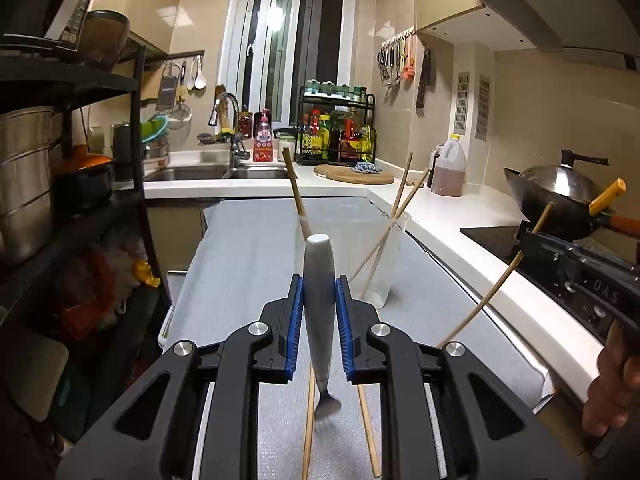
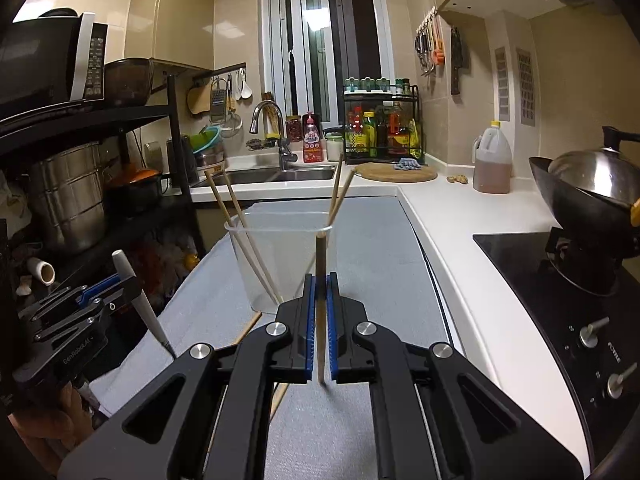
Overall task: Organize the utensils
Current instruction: 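Lift the fork over the clear container with the left tool while the right tool carries its chopstick there, then open the left gripper over the container while the right gripper opens, dropping fork and chopstick in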
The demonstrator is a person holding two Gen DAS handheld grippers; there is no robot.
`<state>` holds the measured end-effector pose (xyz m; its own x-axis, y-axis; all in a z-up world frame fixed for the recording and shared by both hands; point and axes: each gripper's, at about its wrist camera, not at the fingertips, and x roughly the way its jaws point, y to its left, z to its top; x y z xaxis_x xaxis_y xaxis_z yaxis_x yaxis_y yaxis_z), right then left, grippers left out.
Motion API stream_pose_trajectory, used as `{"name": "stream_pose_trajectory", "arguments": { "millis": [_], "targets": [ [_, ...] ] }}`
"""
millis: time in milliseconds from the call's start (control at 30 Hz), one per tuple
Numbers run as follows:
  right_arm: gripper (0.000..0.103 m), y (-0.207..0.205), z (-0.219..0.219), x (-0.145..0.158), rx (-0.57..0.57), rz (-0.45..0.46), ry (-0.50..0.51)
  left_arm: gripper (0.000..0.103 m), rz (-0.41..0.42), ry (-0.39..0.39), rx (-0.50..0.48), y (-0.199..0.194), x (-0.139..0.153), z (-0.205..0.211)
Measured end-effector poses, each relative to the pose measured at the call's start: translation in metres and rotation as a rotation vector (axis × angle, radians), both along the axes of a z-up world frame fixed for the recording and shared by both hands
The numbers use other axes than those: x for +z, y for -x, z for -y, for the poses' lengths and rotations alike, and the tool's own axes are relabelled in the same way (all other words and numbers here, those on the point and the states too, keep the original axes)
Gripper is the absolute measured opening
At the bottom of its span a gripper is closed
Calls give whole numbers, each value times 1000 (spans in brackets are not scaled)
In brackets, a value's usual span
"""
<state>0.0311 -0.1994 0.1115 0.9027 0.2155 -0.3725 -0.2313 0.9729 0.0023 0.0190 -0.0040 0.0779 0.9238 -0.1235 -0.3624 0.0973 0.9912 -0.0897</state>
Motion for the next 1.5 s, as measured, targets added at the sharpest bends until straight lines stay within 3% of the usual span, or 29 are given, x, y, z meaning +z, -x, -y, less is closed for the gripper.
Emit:
{"name": "stream_pose_trajectory", "arguments": {
  "millis": [467, 700, 833, 967, 1233, 1500],
  "targets": [
    [6, -47, -18, 86, 58, 20, -41, 16, -71, 11, -37, -59, 75, -7],
    [6, -82, -26, 132, 66, 83, -72, 16, -38, 34, -76, -104, 129, -2],
    [6, -101, -32, 138, 67, 101, -81, 16, -4, 30, -82, -126, 145, 6],
    [6, -125, -32, 122, 66, 73, -92, 16, -5, 1, -83, -149, 141, 16],
    [6, -158, -28, 76, 66, -1, -120, 16, -86, -81, -112, -191, 89, 33],
    [6, -169, -32, 45, 81, -58, -102, 16, -154, -129, -131, -205, 54, 38]
  ]
}}
